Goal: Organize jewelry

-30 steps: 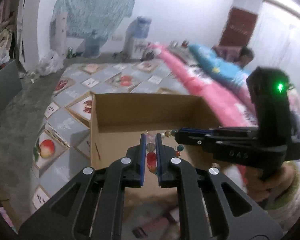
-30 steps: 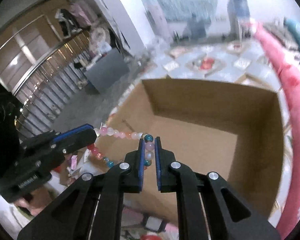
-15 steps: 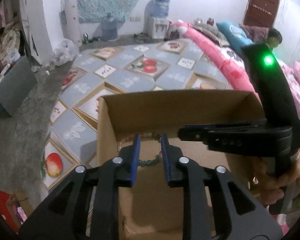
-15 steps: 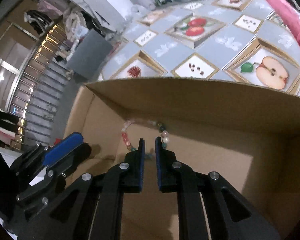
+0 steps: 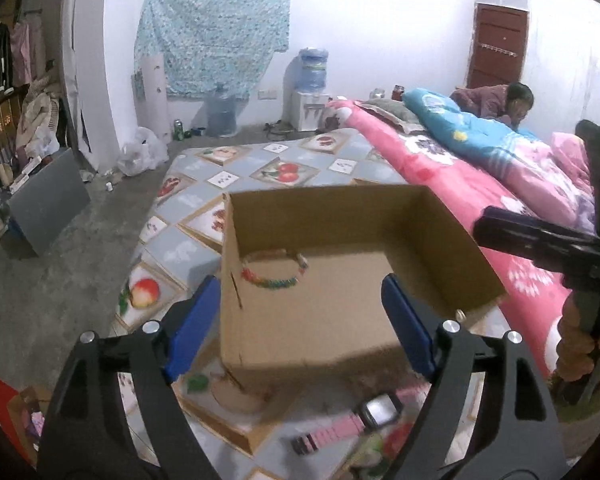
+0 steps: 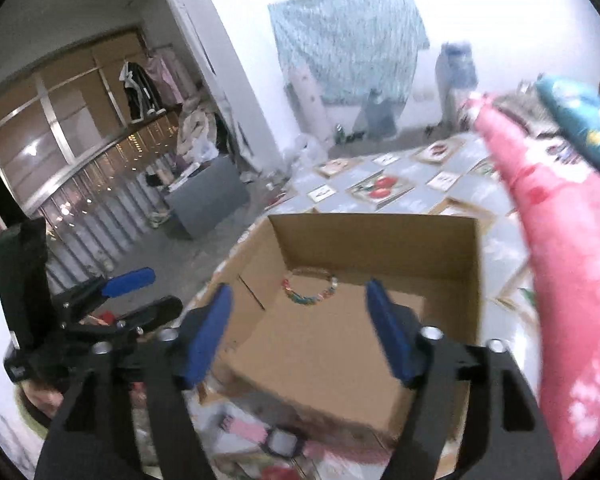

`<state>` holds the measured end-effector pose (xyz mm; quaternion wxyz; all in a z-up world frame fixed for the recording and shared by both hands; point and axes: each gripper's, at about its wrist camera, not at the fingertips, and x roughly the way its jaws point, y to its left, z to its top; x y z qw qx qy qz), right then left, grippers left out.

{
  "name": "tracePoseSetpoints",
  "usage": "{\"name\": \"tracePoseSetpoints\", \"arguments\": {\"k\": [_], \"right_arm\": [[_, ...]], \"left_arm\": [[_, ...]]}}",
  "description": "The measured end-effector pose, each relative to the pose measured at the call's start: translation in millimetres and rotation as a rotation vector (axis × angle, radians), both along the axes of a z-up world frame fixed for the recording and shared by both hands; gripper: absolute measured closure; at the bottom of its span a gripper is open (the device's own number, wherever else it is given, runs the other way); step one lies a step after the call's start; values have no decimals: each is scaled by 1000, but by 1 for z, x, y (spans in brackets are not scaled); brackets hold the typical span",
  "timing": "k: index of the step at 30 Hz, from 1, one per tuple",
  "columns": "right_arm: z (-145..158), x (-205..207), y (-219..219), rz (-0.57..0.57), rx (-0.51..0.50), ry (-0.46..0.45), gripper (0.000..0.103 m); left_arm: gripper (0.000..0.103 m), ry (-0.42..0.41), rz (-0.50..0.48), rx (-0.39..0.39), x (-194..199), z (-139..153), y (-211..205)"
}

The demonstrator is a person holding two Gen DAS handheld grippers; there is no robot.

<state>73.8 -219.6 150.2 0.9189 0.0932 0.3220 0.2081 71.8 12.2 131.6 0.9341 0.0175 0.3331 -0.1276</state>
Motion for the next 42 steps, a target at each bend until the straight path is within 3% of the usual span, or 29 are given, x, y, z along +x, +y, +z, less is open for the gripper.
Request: {"name": "tracePoseSetpoints", "arguments": {"k": [1, 6, 11, 18, 28, 37, 42], "right_arm": [[-3, -6, -3, -18, -13, -1, 18], [-25, -32, -15, -104, -158, 7, 7], [-47, -41, -22, -145, -293, 3, 6], [-59, -43, -27, -161, -419, -33, 6], [-41, -57, -42, -197, -370, -89, 6], [-39, -85, -39, -222, -302, -112, 6], [-35, -94, -30, -225, -303, -136, 6]], "left_arm": [[23, 2, 7, 7, -6, -3, -3], [19, 63, 32, -5, -32, -30, -17], [16, 138, 83, -71, -34, -58, -19], [12, 139, 138, -89, -25, -66, -18], [8, 104, 130, -155, -23, -54, -10], [8, 141, 86, -309, -42, -60, 6], [8, 93, 62, -276, -54, -54, 11]]}}
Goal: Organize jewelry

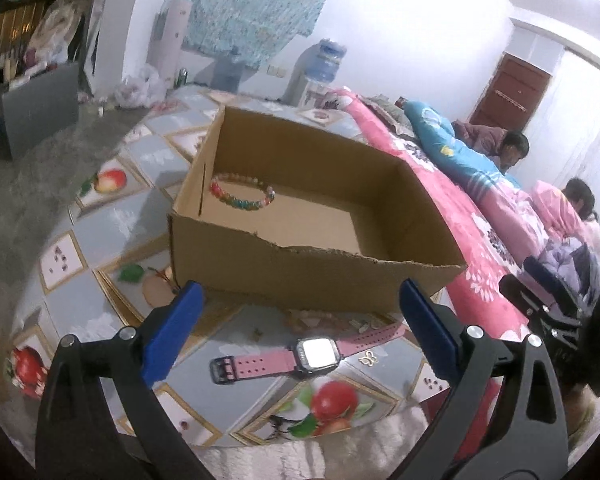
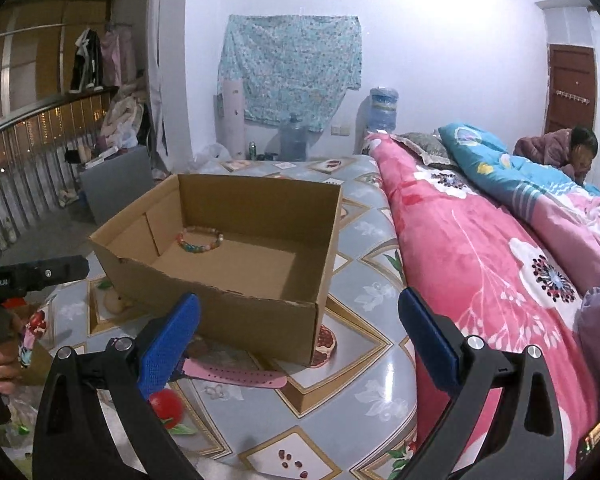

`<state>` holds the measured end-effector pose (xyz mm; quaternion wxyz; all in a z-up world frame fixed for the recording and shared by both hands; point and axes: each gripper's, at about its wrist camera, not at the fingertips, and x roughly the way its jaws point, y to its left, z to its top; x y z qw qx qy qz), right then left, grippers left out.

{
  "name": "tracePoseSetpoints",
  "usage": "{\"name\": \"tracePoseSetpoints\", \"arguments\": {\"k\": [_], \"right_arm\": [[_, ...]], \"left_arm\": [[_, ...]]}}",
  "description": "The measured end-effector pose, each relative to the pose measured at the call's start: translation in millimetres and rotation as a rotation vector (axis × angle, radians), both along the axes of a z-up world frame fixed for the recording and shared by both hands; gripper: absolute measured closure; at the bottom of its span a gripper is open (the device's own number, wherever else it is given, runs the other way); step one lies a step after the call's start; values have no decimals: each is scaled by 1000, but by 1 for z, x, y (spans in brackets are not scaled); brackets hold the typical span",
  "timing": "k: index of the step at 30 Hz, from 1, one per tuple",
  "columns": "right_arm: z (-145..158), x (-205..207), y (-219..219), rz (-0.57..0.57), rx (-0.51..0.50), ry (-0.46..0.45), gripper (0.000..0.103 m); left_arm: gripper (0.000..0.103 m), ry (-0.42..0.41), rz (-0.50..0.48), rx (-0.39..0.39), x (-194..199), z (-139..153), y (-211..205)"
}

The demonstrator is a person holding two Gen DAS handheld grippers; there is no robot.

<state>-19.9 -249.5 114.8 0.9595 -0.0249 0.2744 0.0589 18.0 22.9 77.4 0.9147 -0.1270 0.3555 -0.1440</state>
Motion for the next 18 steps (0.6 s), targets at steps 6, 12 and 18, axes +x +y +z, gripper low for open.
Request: {"name": "tracePoseSetpoints", "arguments": {"k": [6, 12, 18], "right_arm": [[1, -2, 10, 11, 9, -6, 6], [1, -1, 22, 42, 6, -7, 6], [-4, -2, 27, 79, 51, 9, 6]], "left_arm": [[8, -24, -27, 2, -7, 0, 4], [8, -39, -33, 31, -10, 1, 9], [8, -36, -7, 40, -11, -3, 20]]}}
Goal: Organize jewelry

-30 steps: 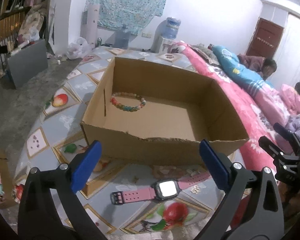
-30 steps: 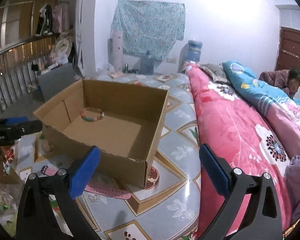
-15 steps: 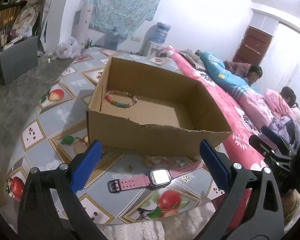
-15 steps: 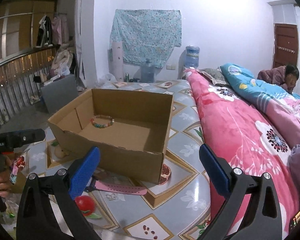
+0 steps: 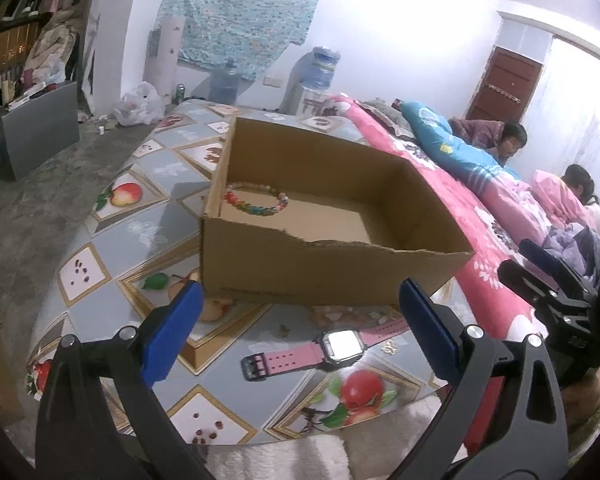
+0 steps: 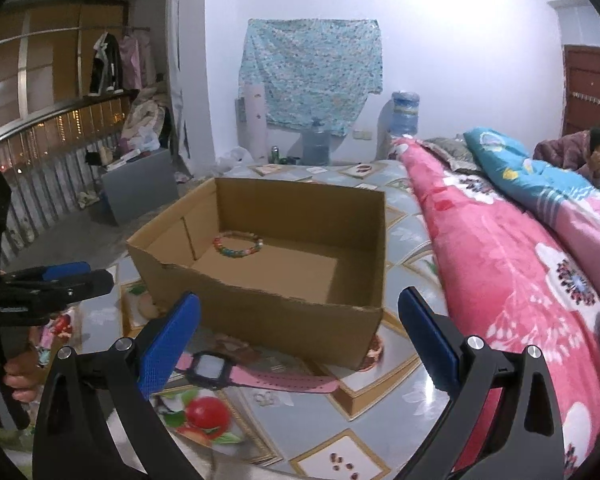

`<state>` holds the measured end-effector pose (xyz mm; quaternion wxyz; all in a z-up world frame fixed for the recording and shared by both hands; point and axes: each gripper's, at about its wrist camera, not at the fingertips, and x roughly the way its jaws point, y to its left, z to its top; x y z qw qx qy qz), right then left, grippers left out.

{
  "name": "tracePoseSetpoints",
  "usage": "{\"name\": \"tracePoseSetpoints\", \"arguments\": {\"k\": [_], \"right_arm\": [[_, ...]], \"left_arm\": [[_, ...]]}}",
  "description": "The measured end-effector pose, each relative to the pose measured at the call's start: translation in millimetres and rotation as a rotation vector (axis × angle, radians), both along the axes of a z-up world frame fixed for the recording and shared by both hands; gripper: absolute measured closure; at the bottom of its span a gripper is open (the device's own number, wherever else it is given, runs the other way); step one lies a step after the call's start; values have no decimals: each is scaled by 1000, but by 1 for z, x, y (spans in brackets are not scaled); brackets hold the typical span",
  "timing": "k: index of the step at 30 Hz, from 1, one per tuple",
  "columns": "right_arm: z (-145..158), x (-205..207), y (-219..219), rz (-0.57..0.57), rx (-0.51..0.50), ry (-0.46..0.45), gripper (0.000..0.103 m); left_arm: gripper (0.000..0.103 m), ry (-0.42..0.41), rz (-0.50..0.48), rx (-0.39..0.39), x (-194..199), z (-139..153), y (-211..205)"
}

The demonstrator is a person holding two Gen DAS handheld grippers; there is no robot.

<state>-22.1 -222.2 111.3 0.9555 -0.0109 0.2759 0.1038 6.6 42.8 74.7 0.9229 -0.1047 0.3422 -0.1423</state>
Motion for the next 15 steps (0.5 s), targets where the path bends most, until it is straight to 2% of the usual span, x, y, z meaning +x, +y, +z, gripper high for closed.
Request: {"name": "tracePoseSetpoints", "arguments": {"k": [6, 15], "right_arm": [[-11, -8, -3, 37, 66, 16, 6], [-45, -14, -4, 83, 78, 82, 6]], "left_arm": [[8, 20, 5, 22, 3, -12, 7], [8, 38, -24, 94, 6, -32, 5]]}}
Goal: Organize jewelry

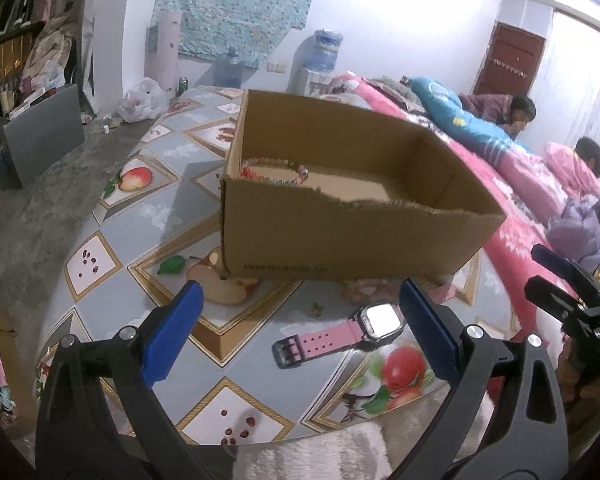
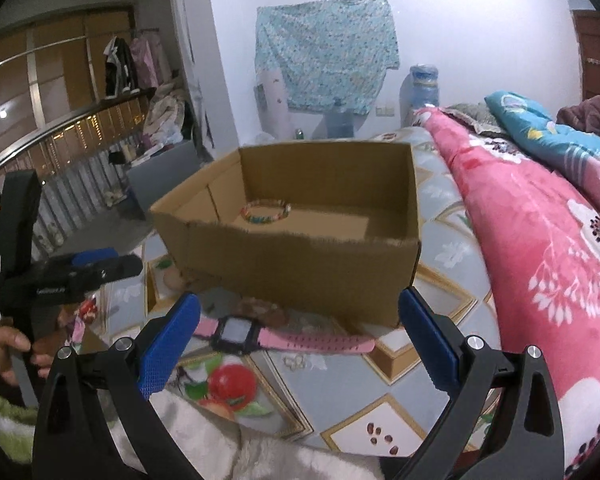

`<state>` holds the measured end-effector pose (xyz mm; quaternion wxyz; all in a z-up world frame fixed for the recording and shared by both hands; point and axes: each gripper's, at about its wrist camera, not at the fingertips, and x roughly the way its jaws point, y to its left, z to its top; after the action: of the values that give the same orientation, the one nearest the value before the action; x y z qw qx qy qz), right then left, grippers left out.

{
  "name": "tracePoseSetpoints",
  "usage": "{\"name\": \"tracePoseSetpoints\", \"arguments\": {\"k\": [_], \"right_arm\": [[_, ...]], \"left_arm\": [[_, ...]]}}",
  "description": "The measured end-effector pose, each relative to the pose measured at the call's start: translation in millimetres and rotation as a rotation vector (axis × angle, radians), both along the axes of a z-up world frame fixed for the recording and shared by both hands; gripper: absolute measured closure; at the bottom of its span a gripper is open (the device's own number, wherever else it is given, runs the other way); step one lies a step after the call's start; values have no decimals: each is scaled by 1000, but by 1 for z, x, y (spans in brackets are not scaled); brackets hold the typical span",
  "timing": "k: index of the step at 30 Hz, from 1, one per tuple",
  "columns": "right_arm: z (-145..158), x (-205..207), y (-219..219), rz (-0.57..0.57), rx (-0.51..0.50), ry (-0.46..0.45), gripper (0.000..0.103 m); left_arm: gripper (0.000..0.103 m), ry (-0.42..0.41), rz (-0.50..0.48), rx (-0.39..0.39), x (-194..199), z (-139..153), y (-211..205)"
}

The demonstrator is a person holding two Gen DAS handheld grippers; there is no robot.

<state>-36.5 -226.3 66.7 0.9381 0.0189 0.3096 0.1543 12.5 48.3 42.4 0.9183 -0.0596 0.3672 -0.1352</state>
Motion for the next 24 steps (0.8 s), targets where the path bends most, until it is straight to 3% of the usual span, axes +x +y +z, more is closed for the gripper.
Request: {"name": "tracePoseSetpoints", "arguments": {"k": [8, 17, 24], "right_arm": [[-31, 4, 6, 88, -25, 67, 7], [-47, 32, 43, 233, -91, 89, 21], [-59, 39, 70, 341, -222, 63, 33]], "left_arm": [[9, 10, -40, 77, -6, -22, -7], [9, 47, -122, 105, -1, -45, -19], [30, 85, -150, 73, 4, -55, -15]]}}
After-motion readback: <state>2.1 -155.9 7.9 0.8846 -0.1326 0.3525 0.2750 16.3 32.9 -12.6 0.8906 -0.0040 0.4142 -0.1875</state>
